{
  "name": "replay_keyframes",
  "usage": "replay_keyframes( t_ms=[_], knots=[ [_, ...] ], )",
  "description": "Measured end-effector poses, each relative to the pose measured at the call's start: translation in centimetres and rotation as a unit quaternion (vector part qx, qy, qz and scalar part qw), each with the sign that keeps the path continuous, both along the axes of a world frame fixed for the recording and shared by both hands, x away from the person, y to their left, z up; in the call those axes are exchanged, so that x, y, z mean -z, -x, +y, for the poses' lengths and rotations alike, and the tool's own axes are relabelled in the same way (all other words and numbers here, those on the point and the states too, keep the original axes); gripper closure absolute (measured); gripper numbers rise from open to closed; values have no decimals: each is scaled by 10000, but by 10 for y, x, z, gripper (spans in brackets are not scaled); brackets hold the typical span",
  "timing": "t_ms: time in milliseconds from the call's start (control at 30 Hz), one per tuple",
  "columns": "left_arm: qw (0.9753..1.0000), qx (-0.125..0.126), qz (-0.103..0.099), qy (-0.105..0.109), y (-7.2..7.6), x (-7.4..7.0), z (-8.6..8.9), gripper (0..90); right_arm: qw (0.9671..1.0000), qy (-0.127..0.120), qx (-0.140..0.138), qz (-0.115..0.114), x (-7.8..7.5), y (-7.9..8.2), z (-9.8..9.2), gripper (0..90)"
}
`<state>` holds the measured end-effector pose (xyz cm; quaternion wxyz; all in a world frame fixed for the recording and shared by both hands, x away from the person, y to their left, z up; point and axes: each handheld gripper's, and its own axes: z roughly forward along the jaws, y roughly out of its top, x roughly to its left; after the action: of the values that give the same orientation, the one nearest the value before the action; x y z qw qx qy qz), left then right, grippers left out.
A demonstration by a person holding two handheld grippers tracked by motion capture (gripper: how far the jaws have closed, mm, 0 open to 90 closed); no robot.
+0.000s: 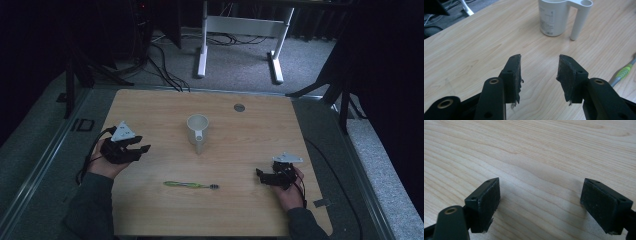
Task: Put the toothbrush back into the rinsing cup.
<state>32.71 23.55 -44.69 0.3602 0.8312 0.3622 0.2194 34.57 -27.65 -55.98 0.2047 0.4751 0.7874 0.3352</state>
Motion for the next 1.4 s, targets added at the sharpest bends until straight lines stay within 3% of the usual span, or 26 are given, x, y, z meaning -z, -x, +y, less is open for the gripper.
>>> replay_keyframes(
  t_ms=[667, 1400],
  knots=[
    [9987, 416, 122, -258, -10, -3, -27, 553, 10000, -1, -1, 0, 0, 0, 0, 159],
    [9936, 948, 319, -523, -21, -2, -64, 553, 10000, -5, 5, 3, 0, 0, 0, 159]
  ],
)
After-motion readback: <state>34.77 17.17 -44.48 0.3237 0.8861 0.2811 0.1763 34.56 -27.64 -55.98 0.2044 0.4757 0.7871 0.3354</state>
